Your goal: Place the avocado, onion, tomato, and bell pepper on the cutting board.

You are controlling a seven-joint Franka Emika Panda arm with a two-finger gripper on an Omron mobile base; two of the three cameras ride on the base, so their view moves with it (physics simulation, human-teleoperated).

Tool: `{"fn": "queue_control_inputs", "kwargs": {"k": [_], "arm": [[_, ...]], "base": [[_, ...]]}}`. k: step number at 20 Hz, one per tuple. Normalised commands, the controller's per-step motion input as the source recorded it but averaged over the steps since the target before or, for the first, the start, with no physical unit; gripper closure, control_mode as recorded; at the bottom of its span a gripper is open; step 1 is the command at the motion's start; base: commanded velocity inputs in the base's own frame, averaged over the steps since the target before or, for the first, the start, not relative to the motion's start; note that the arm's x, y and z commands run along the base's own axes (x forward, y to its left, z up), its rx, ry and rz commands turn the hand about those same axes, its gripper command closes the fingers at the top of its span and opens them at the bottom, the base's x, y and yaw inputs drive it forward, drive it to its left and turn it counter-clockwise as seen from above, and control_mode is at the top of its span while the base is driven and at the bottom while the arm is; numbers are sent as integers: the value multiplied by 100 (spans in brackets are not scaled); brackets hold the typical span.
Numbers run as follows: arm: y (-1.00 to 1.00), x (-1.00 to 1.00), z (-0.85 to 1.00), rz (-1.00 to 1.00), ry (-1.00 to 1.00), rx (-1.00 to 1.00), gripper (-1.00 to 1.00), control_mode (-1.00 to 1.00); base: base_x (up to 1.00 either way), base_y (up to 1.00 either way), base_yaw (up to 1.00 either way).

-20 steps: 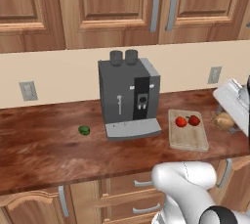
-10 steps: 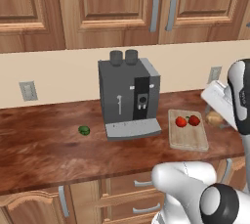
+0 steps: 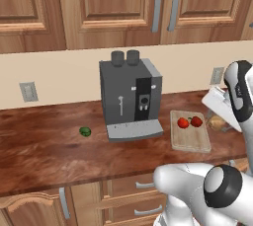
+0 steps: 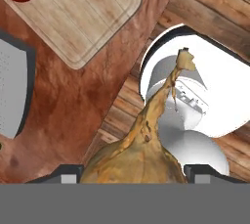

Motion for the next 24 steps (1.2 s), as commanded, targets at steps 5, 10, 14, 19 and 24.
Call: {"fn": "queue_control_inputs", "kwargs": {"k": [5,10,14,19,24], "arm": [[-1,35,-14,0,11,0,100,-100],[-7,29,-26,0,9,-1,100,-100],[-8,20,-30,0,2,-6,100,-100],[-11,13,-34,0,2,-9,100,-100],[-15,3,-30,-1,0,-10,100,-100]], "base": [[0,0,0],[0,0,0],[0,0,0],[0,0,0],[0,0,0]]}}
